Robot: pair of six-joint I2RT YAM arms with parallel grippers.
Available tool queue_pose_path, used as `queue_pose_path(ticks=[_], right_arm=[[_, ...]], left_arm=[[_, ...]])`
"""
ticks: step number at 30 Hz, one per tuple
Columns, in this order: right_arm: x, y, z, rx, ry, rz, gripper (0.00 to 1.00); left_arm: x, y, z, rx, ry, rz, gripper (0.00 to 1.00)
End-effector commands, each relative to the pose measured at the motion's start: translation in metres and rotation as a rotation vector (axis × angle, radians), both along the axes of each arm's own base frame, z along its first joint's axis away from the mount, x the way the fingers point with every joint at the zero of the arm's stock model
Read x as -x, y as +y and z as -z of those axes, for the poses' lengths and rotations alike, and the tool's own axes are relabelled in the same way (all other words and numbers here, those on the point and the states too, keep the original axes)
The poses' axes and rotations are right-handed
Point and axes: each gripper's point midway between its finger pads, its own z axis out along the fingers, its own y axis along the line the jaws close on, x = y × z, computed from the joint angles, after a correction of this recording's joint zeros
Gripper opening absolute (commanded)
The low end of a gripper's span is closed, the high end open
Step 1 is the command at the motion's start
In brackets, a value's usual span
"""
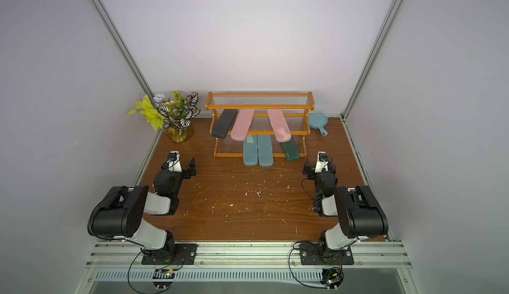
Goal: Remove the pencil cases from the shelf
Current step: Pick up the pencil case from the shelf.
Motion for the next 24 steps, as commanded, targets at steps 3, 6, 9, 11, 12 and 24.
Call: queue_pose_path(ticks=[3,6,9,11,12,24], right_arm=[[-0.001,-0.002,-0.014,-0.003,-0.059,0.012,1.0],[0.001,-0.004,-0.017,-0.011,-0.071,0.023,0.99],[0.004,-0.009,-0.028,-0.018,-0.081,0.054,0.99],[0.006,-0.013,-0.036,-0.036,-0.071,0.078,0.99],[0.007,-0.014,-0.038,-0.056,-0.058,0.092,0.99],[0.049,0.004,-0.093,-0.275,-0.008,0.009,0.99]], left_arm=[[0.001,-0.005,-0.004,-0.008,-0.018,0.021,0.98],[0.002,-0.005,-0.004,-0.007,-0.019,0.021,0.98],[0.005,-0.004,-0.015,-0.007,-0.048,0.014,0.98],[0.011,-0.004,-0.026,-0.01,-0.075,0.01,0.98],[0.014,-0.004,-0.033,-0.011,-0.092,0.014,0.98],[0.031,0.016,-0.12,0.368,-0.076,-0.146,0.98]])
